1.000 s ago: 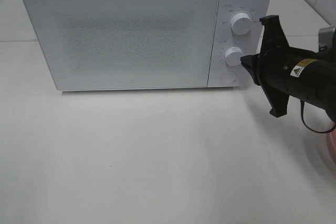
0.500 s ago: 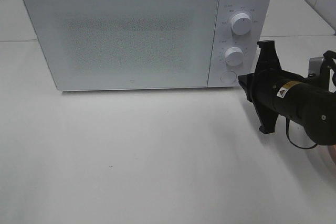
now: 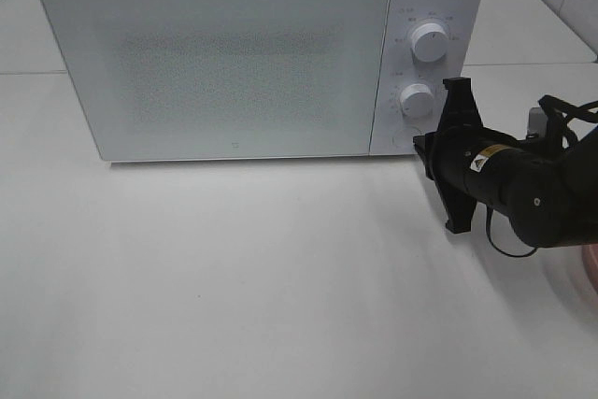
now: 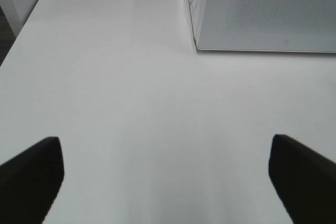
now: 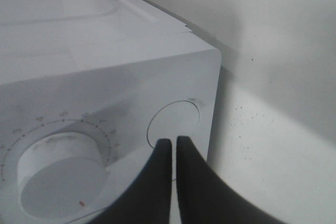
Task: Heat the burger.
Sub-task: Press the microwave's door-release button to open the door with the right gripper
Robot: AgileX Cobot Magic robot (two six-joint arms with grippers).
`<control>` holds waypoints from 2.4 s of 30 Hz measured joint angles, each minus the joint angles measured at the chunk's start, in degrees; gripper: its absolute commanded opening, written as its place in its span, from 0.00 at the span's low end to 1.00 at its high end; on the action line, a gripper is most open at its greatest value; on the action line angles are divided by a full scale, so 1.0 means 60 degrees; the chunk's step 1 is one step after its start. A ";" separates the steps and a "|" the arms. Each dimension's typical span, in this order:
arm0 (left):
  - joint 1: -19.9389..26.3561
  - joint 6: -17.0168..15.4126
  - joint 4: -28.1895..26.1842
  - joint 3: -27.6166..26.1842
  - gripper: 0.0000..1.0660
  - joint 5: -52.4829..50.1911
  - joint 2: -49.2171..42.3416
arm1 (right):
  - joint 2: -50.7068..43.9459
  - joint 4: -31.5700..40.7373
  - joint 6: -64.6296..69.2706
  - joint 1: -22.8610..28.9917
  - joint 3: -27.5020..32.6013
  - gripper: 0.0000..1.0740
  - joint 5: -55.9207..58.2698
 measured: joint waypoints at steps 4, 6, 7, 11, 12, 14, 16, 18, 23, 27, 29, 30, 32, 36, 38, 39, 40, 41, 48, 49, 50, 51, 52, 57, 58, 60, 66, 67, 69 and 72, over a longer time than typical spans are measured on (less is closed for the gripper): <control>0.0000 0.0000 0.0000 0.0000 0.92 0.0000 0.0000 | 0.0392 0.0038 0.0000 0.0000 -0.0353 0.00 -0.0010; 0.0000 0.0000 0.0000 0.0000 0.92 0.0000 0.0000 | 0.0592 0.0048 0.0000 0.0000 -0.0516 0.00 -0.0010; 0.0000 0.0000 0.0000 0.0000 0.92 0.0000 0.0000 | 0.0668 0.0067 0.0000 0.0000 -0.0583 0.00 -0.0010; 0.0000 0.0000 0.0000 0.0000 0.92 0.0000 0.0000 | 0.0898 0.0181 0.0010 0.0000 -0.0869 0.00 -0.0010; 0.0000 0.0000 0.0000 0.0000 0.92 0.0000 0.0000 | 0.0955 0.0258 0.0000 0.0000 -0.0926 0.00 -0.0010; 0.0000 0.0000 0.0000 0.0000 0.92 0.0000 0.0000 | 0.1079 0.0325 0.0000 0.0000 -0.1041 0.00 -0.0010; 0.0000 0.0000 0.0000 0.0000 0.92 0.0000 0.0000 | 0.1241 0.0334 0.0000 0.0000 -0.1203 0.00 0.0000; 0.0000 0.0000 0.0000 0.0000 0.92 0.0000 0.0000 | 0.1289 0.0334 -0.0010 0.0000 -0.1241 0.00 0.0000; 0.0000 0.0000 0.0000 0.0000 0.92 0.0000 0.0000 | 0.1318 0.0353 -0.0153 0.0057 -0.1232 0.00 -0.0306; 0.0000 0.0000 0.0000 0.0000 0.92 0.0000 0.0000 | 0.1318 0.0334 -0.0325 0.0067 -0.1222 0.00 -0.0449; 0.0000 0.0000 0.0000 0.0000 0.92 0.0000 0.0000 | 0.1289 0.0392 -0.0573 0.0076 -0.1213 0.00 -0.0516; 0.0000 0.0000 0.0000 0.0000 0.92 0.0000 0.0000 | 0.1289 0.0392 -0.0573 0.0076 -0.1213 0.00 -0.0516; 0.0000 0.0000 0.0000 0.0000 0.92 0.0000 0.0000 | 0.1194 0.0535 -0.0926 0.0076 -0.1155 0.00 -0.0602; 0.0000 0.0000 0.0000 0.0000 0.92 0.0000 0.0000 | 0.1194 0.0592 -0.1089 0.0095 -0.1108 0.00 -0.0754; 0.0000 0.0000 0.0000 0.0000 0.92 0.0000 0.0000 | 0.1194 0.0678 -0.1175 0.0124 -0.1108 0.00 -0.0783; 0.0000 0.0000 0.0000 0.0000 0.92 0.0000 0.0000 | 0.1194 0.0735 -0.1241 0.0143 -0.1108 0.00 -0.0783; 0.0000 0.0000 0.0000 0.0000 0.92 0.0000 0.0000 | 0.1203 0.0859 -0.1404 0.0181 -0.1108 0.00 -0.0869; 0.0000 0.0000 0.0000 0.0000 0.92 0.0000 0.0000 | 0.1203 0.0859 -0.1404 0.0181 -0.1108 0.00 -0.0869; 0.0000 0.0000 0.0000 0.0000 0.92 0.0000 0.0000 | 0.1241 0.1184 -0.1805 0.0267 -0.1203 0.00 -0.0936; 0.0000 0.0000 0.0000 0.0000 0.92 0.0000 0.0000 | 0.1241 0.1184 -0.1805 0.0267 -0.1203 0.00 -0.0936; 0.0000 0.0000 0.0000 0.0000 0.92 0.0000 0.0000 | 0.1251 0.1299 -0.1833 0.0286 -0.1261 0.00 -0.0888; 0.0000 0.0000 0.0000 0.0000 0.92 0.0000 0.0000 | 0.1251 0.1442 -0.1929 0.0286 -0.1385 0.00 -0.0659; 0.0000 0.0000 0.0000 0.0000 0.92 0.0000 0.0000 | 0.1251 0.1442 -0.1929 0.0286 -0.1385 0.00 -0.0659; 0.0000 0.0000 0.0000 0.0000 0.92 0.0000 0.0000 | 0.1261 0.1767 -0.2282 0.0286 -0.1671 0.00 -0.0172; 0.0000 0.0000 0.0000 0.0000 0.92 0.0000 0.0000 | 0.1261 0.1833 -0.2349 0.0286 -0.1776 0.00 0.0000; 0.0000 0.0000 0.0000 0.0000 0.92 0.0000 0.0000 | 0.1261 0.2005 -0.2473 0.0286 -0.1853 0.00 0.0172; 0.0000 0.0000 0.0000 0.0000 0.92 0.0000 0.0000 | 0.1251 0.2149 -0.2636 0.0306 -0.1948 0.00 0.0420; 0.0000 0.0000 0.0000 0.0000 0.92 0.0000 0.0000 | 0.1241 0.2187 -0.2626 0.0306 -0.1958 0.00 0.0468; 0.0000 0.0000 0.0000 0.0000 0.92 0.0000 0.0000 | 0.1232 0.2206 -0.2645 0.0306 -0.1958 0.00 0.0468; 0.0000 0.0000 0.0000 0.0000 0.92 0.0000 0.0000 | 0.1213 0.2168 -0.2664 0.0306 -0.1872 0.00 0.0315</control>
